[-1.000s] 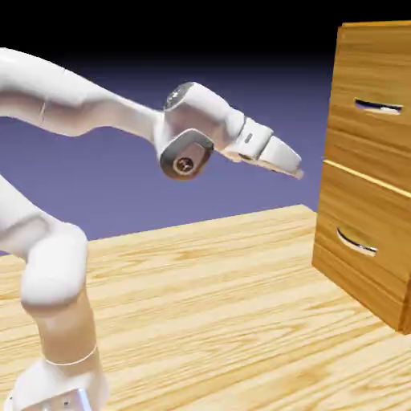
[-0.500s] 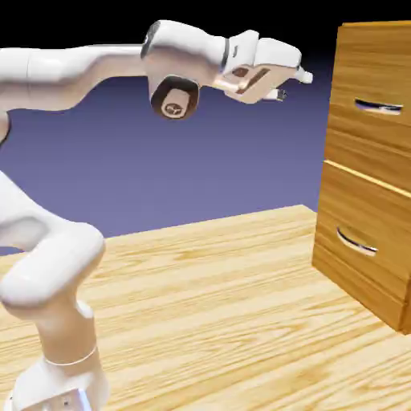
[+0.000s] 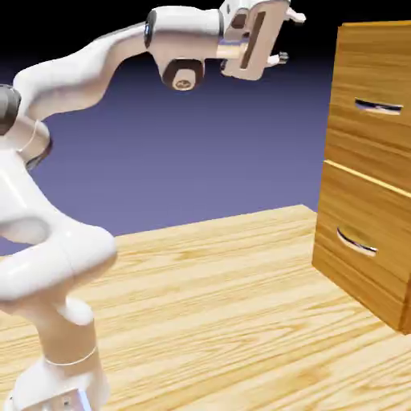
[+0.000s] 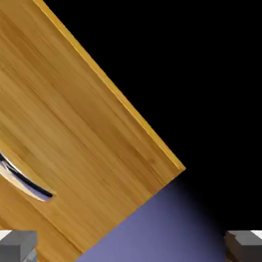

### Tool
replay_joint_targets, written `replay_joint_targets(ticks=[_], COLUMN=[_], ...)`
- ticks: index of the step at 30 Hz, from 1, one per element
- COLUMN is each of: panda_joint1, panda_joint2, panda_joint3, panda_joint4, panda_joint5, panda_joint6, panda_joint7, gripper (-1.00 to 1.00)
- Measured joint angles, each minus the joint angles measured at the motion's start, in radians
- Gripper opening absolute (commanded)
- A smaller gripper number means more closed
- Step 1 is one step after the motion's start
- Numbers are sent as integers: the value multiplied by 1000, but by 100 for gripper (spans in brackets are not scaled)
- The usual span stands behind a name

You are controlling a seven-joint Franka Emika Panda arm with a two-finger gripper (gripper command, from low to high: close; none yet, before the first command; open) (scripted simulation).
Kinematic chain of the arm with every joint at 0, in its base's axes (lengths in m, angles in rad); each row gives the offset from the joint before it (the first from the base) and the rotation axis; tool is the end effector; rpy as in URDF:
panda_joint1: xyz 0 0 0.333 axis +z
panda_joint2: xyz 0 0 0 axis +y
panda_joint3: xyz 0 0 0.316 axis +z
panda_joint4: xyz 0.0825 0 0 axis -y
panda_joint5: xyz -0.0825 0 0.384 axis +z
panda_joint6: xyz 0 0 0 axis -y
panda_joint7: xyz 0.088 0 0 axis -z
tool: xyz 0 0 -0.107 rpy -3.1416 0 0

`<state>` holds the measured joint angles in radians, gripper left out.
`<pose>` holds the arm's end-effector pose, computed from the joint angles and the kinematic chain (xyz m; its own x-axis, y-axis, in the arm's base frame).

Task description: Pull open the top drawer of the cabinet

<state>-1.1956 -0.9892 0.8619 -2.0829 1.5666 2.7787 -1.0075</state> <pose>0.4175 0.0464 0.7468 0.0638 0.1600 0.9851 -0.1710 -0.9707 0.1687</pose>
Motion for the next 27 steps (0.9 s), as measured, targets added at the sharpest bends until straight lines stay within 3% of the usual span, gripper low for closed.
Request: replay_joint_targets(ticks=[22, 27], panda_joint1=[-661, -765], panda_joint2=[-229, -245], panda_joint3=[472, 515], panda_joint4=[398, 518], panda_joint5=[857, 869], panda_joint6=[-141, -120], panda_joint7=[-957, -942], gripper=[0, 0])
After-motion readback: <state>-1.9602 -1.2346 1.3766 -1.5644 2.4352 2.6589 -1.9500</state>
